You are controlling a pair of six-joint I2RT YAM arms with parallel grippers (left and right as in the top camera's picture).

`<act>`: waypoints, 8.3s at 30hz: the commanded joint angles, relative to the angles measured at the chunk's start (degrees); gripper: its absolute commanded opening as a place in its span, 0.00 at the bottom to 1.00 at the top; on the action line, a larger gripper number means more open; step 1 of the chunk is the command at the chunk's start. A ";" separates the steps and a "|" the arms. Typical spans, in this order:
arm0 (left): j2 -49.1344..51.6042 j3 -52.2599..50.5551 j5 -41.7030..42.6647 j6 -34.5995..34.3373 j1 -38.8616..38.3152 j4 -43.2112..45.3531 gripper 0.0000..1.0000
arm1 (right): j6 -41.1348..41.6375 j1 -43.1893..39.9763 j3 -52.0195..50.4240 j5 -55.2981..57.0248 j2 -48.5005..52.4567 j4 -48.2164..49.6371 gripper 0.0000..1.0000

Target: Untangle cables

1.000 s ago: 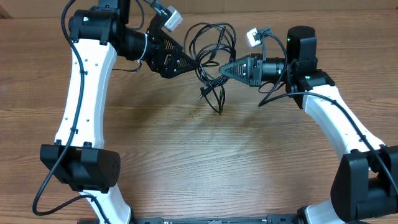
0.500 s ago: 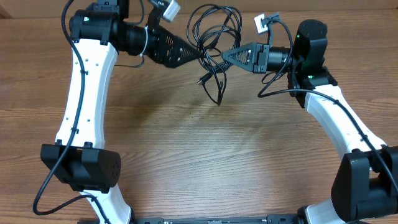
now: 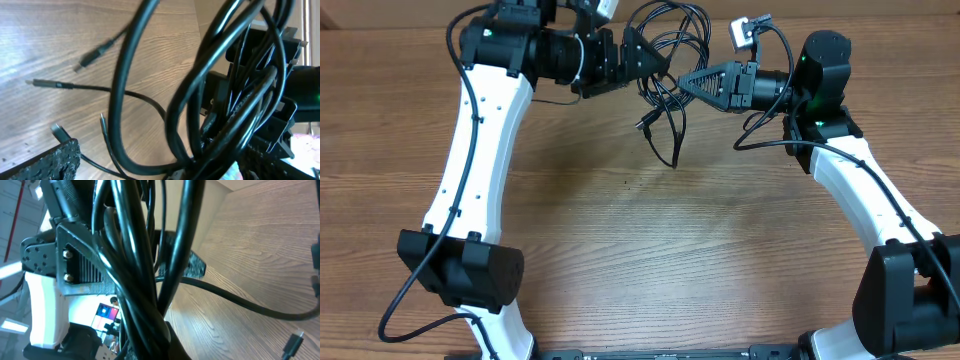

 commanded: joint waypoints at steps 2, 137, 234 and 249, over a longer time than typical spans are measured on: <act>0.42 0.33 -0.96 -5.29 -2.27 0.11 1.00 | 1.05 0.04 1.40 0.79 -1.53 0.94 0.04; 0.42 0.33 7.98 31.04 5.68 -20.44 0.04 | -12.76 -5.53 1.33 -6.01 -1.53 9.70 0.04; 0.44 0.33 24.04 24.48 4.96 -13.55 0.04 | -13.66 -5.40 1.29 -2.05 -1.53 0.02 0.04; 0.44 0.33 24.28 24.50 5.31 -12.81 0.05 | -13.88 -11.52 1.29 -1.81 -1.53 -3.96 0.13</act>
